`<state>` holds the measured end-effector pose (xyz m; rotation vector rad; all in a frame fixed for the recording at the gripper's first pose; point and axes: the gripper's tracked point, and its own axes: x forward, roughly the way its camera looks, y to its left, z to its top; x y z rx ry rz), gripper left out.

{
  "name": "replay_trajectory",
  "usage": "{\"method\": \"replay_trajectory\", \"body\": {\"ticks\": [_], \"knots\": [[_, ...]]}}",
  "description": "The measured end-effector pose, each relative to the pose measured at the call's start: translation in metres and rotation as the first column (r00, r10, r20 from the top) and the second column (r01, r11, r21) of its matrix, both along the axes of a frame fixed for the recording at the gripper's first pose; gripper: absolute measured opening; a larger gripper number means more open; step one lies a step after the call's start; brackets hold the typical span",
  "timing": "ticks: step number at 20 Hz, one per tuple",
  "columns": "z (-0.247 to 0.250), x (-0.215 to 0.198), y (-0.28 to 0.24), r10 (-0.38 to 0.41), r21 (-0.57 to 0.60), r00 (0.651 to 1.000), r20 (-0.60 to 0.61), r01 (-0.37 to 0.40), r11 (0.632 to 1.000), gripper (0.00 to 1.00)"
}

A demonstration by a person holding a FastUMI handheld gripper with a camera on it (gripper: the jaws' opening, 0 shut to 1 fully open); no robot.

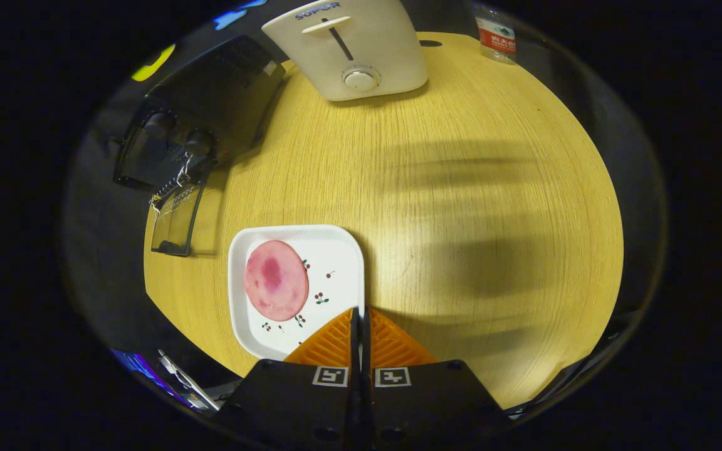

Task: Open the toaster oven, put the food inside, and close the toaster oven door.

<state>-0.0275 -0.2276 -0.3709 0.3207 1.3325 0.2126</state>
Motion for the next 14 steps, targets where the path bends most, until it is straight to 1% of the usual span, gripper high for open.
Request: {"method": "replay_trajectory", "body": {"ticks": [2,6,8,10,14], "knots": [[0.001,-0.004,0.0,-0.035,0.036,0.999,-0.022,0.036,0.999,0.02],[0.015,-0.006,0.0,-0.071,0.11,0.997,0.015,0.069,0.992,0.02],[0.024,-0.006,-0.005,-0.113,0.153,0.993,0.021,0.108,0.982,0.02],[0.041,-0.005,-0.013,-0.17,0.201,0.985,0.03,0.161,0.966,0.02],[0.06,-0.005,-0.023,-0.215,0.277,0.975,0.059,0.191,0.942,0.02]]}}
